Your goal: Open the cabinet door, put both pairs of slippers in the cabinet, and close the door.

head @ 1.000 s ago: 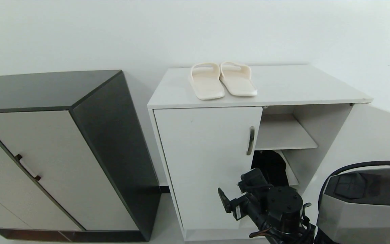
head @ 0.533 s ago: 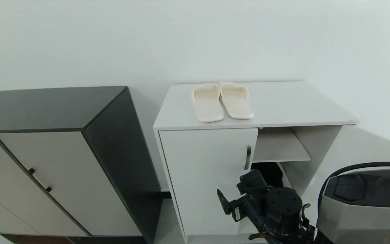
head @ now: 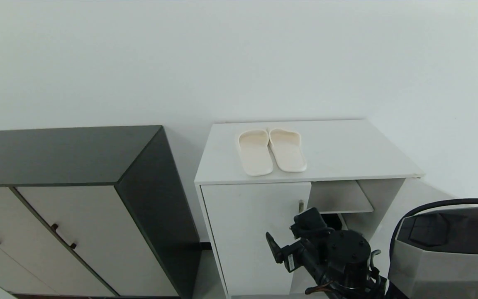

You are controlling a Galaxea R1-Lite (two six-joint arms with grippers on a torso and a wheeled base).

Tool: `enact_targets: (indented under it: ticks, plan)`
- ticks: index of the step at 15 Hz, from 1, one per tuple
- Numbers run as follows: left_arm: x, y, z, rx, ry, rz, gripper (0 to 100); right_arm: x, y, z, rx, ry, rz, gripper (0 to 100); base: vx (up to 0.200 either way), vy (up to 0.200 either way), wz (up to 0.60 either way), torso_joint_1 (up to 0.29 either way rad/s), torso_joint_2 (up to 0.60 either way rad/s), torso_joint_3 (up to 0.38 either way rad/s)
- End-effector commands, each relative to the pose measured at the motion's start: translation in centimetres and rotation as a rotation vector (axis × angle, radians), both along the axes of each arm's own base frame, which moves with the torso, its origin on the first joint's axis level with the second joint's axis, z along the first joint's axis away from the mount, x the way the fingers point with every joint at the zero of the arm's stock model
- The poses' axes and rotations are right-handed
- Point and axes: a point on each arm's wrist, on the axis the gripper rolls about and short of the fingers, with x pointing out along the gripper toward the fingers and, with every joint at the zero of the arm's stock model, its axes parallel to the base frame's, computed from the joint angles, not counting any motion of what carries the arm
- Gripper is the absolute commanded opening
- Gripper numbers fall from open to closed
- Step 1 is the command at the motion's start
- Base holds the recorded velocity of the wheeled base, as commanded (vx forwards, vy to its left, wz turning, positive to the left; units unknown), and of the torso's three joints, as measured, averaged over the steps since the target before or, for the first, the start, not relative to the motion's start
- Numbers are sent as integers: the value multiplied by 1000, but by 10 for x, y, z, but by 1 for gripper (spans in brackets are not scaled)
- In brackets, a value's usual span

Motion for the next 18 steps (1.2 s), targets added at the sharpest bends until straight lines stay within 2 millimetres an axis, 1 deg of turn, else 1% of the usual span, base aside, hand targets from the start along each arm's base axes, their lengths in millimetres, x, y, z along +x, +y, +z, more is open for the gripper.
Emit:
enact_targets:
  ticks: [1,4,7,8,9,10,11,12,14,15,17,18]
  plan:
    - [0,0,0,0,0,-1,0,-3,0,-2,-9,7,9,100,0,0,0,266,-593,-339]
    - [0,0,0,0,0,-1,0,-9,2,-4,-16,17,49,100,0,0,0,219,-509,-263]
    - [0,0,0,0,0,-1,0,-9,3,-2,-25,6,41,100,0,0,0,15,-27,-17]
    - [0,0,0,0,0,-1,0,-15,6,5,-24,-18,62,100,0,0,0,0,0,0]
    - [0,0,0,0,0,-1,0,-18,9,17,4,-45,74,100,0,0,0,0,0,0]
    - [0,0,0,1,0,-1,0,-20,11,31,-3,-50,82,100,0,0,0,0,0,0]
    - [0,0,0,1,0,-1,0,-21,11,39,-15,-41,81,100,0,0,0,0,0,0]
    - [0,0,0,1,0,-1,0,-27,13,63,-19,-2,89,100,0,0,0,0,0,0]
    - [0,0,0,0,0,-1,0,-37,24,94,72,97,72,100,0,0,0,0,0,0]
    - [0,0,0,1,0,-1,0,-38,32,107,97,148,11,100,0,0,0,0,0,0]
    - [0,0,0,1,0,-1,0,-32,44,128,155,179,-102,100,0,0,0,0,0,0]
    - [0,0,0,0,0,-1,0,-26,49,132,173,180,-139,100,0,0,0,0,0,0]
